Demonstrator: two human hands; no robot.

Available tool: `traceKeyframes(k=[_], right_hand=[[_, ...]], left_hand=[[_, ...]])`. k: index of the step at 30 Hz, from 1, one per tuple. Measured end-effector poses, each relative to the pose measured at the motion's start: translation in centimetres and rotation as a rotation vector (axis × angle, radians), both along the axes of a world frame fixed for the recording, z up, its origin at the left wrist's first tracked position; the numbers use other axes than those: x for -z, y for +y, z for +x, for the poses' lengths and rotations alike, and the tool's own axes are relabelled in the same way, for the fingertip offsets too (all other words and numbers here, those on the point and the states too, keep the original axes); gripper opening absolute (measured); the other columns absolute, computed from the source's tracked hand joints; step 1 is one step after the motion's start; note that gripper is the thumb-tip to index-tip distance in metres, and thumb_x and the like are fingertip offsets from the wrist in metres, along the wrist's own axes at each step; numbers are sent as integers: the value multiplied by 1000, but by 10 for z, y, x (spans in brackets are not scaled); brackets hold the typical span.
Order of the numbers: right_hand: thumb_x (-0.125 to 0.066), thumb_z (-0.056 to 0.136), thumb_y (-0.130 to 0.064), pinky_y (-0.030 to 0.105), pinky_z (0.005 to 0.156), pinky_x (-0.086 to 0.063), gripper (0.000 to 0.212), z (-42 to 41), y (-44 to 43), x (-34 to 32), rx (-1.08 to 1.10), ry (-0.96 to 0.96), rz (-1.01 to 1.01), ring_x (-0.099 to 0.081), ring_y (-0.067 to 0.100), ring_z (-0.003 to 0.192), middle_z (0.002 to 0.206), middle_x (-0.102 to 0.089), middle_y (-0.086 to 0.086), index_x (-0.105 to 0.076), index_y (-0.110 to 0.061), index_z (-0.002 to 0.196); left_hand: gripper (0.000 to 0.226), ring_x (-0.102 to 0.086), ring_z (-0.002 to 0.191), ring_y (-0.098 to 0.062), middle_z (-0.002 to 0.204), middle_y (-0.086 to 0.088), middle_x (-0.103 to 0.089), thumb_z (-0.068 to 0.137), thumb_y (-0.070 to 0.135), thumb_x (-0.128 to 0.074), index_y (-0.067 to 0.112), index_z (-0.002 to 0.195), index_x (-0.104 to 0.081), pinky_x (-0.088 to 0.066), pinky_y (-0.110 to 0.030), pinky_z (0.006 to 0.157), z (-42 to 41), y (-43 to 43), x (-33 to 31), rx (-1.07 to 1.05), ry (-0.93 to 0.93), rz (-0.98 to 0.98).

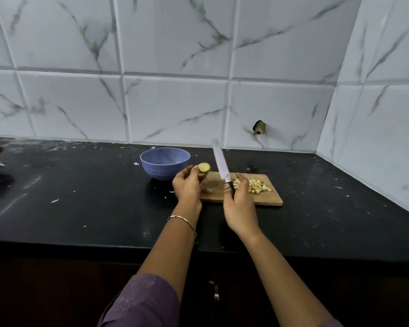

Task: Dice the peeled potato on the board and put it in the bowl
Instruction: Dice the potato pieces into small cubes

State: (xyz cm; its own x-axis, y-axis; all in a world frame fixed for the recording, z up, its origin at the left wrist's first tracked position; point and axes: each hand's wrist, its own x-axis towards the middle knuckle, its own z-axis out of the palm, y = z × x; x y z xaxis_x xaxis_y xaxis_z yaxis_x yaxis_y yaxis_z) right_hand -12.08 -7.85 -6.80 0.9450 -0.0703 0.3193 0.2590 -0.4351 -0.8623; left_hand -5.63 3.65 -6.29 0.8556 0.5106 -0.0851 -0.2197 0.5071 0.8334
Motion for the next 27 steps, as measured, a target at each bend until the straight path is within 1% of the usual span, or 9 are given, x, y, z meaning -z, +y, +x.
traceKeyframes(k=[2,7,11,14,16,18,21,23,27], right_hand=[[-41,105,-31,26,63,-42,46,2,-3,2,62,-9,55,-59,15,81,100,-61,1,-30,-19,147],[-41,105,-32,43,79,-53,47,2,-2,2,81,25,55,-63,24,96,111,-61,6,-28,-18,148],[-41,105,-31,36,73,-50,48,3,-2,0,80,51,44,-62,22,96,113,-60,5,-27,-18,148],[-42,105,-31,33,71,-47,48,3,-1,0,77,51,36,-62,20,94,113,-60,3,-28,-18,149],[-43,105,-29,33,76,-48,46,2,-2,0,67,24,31,-61,19,97,119,-61,3,-31,-20,148],[-44,105,-27,28,84,-43,44,0,-3,-1,28,-20,34,-55,10,101,125,-58,-7,-35,-24,148],[-45,105,-24,17,92,-34,46,-3,-3,-2,-39,-53,61,-46,2,115,135,-51,-15,-39,-30,149],[-46,104,-24,13,91,-34,45,-3,-2,0,-50,-79,68,-47,1,116,140,-53,-11,-42,-31,149],[-46,105,-23,-2,77,-35,44,0,-2,1,-39,-95,97,-47,-9,98,135,-56,-14,-42,-29,148]], left_hand=[[21,-71,89,-27,104,-4,-68,90,9,-68,13,111,-65,-61,-48,65,0,1,1,-74,40,136],[32,-71,91,-23,102,3,-69,80,4,-78,22,105,-69,-62,-44,70,0,3,4,-109,59,310],[44,-64,94,-14,102,4,-64,75,2,-82,15,114,-68,-57,-32,87,1,3,6,-146,97,469],[43,-63,96,-14,106,1,-67,76,7,-82,15,116,-68,-55,-30,90,1,1,6,-159,107,512],[35,-65,98,-15,109,0,-68,82,10,-78,17,116,-68,-56,-35,91,0,0,4,-169,74,446],[30,-66,96,-15,107,1,-68,89,10,-72,15,118,-68,-57,-33,88,-1,0,1,-153,18,370],[29,-69,80,-12,103,-7,-68,94,6,-64,5,123,-63,-60,-24,72,-6,-2,-4,24,-92,119],[30,-71,69,-14,95,-12,-70,95,6,-62,0,124,-60,-60,-25,65,-10,-3,-6,175,-126,-59],[34,-72,69,-20,94,-15,-69,95,8,-60,-7,126,-58,-61,-27,64,-13,-3,-7,276,-143,-162]])
